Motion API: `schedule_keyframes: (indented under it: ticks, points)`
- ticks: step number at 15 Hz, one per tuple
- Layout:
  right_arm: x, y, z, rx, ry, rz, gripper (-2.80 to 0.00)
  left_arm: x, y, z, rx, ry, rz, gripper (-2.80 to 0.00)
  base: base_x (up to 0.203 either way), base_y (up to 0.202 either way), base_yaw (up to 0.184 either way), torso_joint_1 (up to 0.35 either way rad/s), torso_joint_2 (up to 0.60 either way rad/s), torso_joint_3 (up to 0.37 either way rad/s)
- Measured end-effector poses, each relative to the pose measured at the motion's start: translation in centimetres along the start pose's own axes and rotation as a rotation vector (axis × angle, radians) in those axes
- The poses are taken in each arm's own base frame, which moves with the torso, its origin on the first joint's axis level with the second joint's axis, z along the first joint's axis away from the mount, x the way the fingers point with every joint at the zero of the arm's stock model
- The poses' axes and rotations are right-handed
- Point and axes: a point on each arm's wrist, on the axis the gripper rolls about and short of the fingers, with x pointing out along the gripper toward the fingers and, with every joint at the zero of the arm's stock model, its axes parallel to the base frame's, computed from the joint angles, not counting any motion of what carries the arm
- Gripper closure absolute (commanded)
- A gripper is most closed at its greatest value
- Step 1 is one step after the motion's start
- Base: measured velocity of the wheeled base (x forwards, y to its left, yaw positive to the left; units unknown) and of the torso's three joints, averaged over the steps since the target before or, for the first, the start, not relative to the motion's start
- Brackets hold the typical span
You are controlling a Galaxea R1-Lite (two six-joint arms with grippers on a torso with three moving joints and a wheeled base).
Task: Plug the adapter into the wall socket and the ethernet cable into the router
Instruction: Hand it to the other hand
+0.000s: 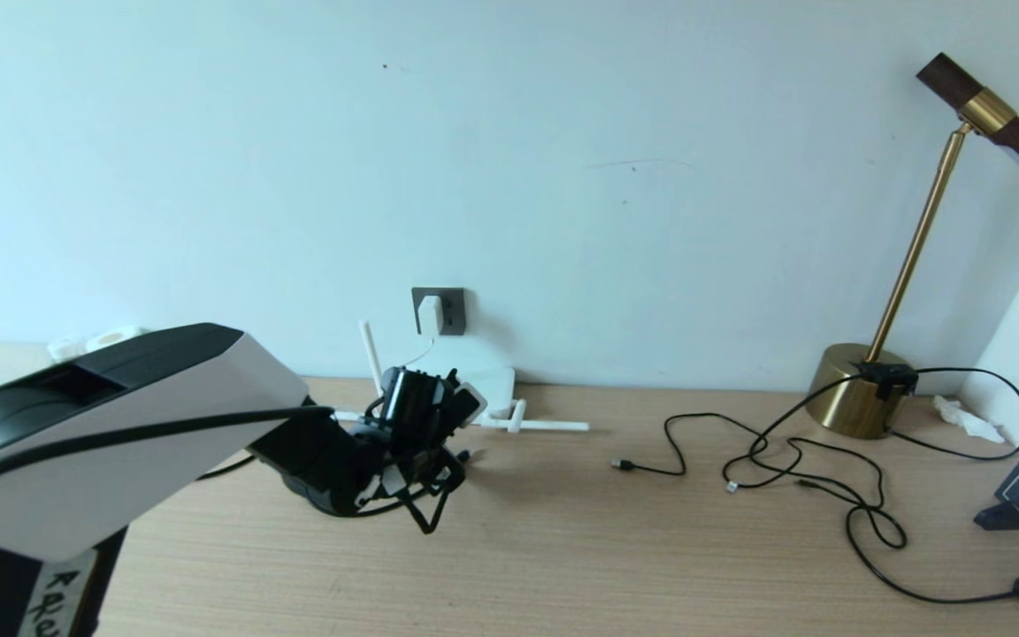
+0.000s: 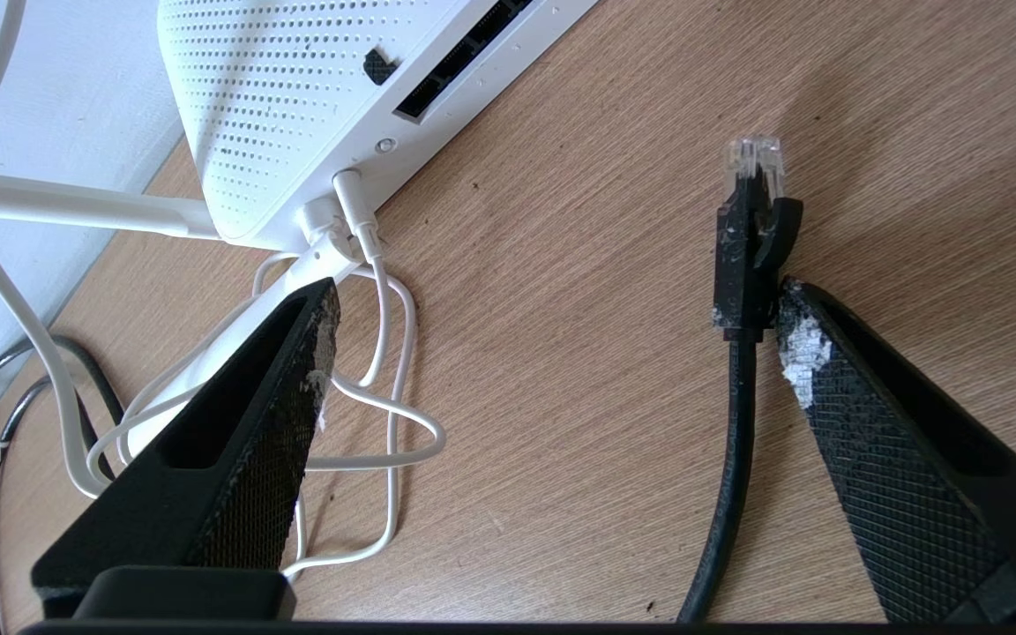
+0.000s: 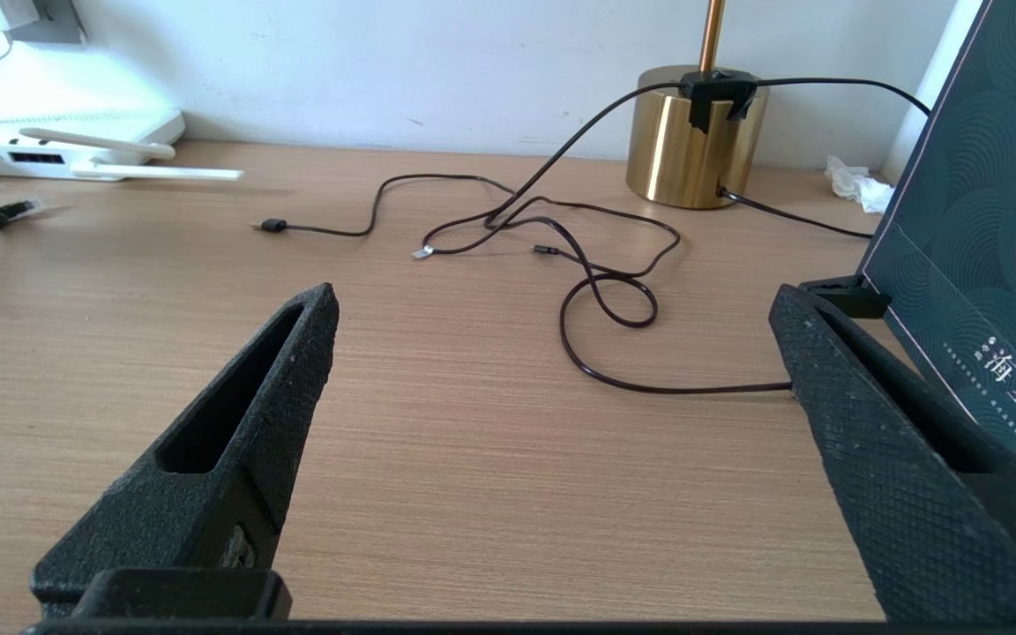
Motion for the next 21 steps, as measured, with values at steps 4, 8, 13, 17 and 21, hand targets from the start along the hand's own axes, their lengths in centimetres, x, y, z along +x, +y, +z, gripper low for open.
schedule_keyframes:
  ticks: [4, 8, 13, 17, 21]
  points:
    - [0.0, 0.0, 0.0, 0.000, 0.000, 0.000, -2.80, 0.3, -0.1, 0.0, 0.000, -0.001, -0.003, -2.80, 0.000, 0.000, 0.000, 0.000, 0.00, 0.000]
    - [0.0, 0.0, 0.0, 0.000, -0.001, 0.000, -2.80, 0.6, -0.4, 0.0, 0.002, -0.002, -0.014, 0.00, 0.000, 0.000, 0.000, 0.000, 0.00, 0.000]
    - [0.0, 0.0, 0.0, 0.000, 0.000, 0.000, -2.80, 0.8, -0.7, -0.3, 0.005, -0.009, -0.048, 0.00, 0.000, 0.000, 0.000, 0.000, 0.00, 0.000]
    - [0.0, 0.0, 0.0, 0.000, 0.000, 0.000, -2.80, 1.1, -1.0, -0.6, 0.005, -0.014, -0.083, 0.00, 0.000, 0.000, 0.000, 0.000, 0.00, 0.000]
    - [0.0, 0.0, 0.0, 0.000, 0.000, 0.000, -2.80, 1.0, -1.1, -0.8, -0.007, -0.013, -0.090, 0.00, 0.000, 0.000, 0.000, 0.000, 0.00, 0.000]
